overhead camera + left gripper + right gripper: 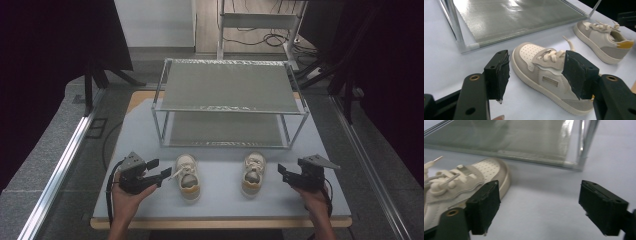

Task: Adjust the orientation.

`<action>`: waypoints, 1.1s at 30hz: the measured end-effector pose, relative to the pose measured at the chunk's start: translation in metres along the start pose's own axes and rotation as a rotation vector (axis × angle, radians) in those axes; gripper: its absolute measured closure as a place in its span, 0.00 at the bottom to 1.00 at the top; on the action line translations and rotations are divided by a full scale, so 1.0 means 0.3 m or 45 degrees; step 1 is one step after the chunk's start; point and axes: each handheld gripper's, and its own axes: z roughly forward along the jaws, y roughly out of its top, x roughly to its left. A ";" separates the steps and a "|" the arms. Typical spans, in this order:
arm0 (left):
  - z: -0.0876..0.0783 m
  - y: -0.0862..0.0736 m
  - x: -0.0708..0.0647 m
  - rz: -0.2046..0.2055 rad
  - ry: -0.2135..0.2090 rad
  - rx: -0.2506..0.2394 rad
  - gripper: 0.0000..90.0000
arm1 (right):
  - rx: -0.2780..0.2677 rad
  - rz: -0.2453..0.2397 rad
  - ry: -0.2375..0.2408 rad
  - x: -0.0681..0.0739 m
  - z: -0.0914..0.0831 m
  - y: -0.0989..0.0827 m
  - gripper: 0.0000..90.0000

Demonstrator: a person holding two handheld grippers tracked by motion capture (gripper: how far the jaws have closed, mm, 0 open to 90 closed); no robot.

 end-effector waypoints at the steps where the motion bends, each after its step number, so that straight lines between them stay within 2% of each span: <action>1: 0.001 -0.001 0.001 -0.001 0.002 0.002 0.42 | -0.010 0.003 0.000 -0.008 -0.003 0.001 0.21; 5: 0.001 -0.009 -0.001 -0.003 0.007 0.006 0.42 | -0.017 0.043 0.012 -0.041 -0.003 0.002 0.26; 8: -0.011 -0.010 -0.008 -0.004 0.013 -0.008 0.42 | -0.010 0.051 0.023 -0.046 0.008 0.003 0.30; 10: -0.014 -0.009 -0.008 -0.006 0.013 -0.016 0.42 | -0.001 0.039 0.035 -0.044 0.013 0.004 0.31; 12: -0.017 -0.007 -0.012 -0.009 0.017 -0.040 0.43 | 0.011 0.008 0.074 -0.034 0.023 0.003 0.33; 14: -0.009 -0.008 -0.011 -0.005 0.016 -0.031 0.43 | 0.017 -0.001 0.097 -0.028 0.025 0.001 0.35; 18: 0.003 0.001 -0.012 -0.001 0.007 -0.027 0.43 | 0.014 -0.015 0.106 -0.012 0.015 -0.004 0.39; 21: 0.008 0.014 -0.015 0.014 -0.006 -0.037 0.43 | 0.023 -0.056 0.128 0.001 0.001 -0.007 0.42; 23: 0.013 0.014 -0.012 0.013 -0.011 -0.036 0.43 | 0.026 -0.079 0.115 0.005 -0.009 -0.004 0.44; 27: 0.016 0.002 -0.006 0.008 -0.005 -0.020 0.43 | 0.000 -0.057 0.114 0.007 -0.011 0.002 0.47; 33: 0.006 0.010 -0.015 0.014 0.005 -0.027 0.43 | -0.021 -0.091 0.146 0.032 0.001 0.002 0.54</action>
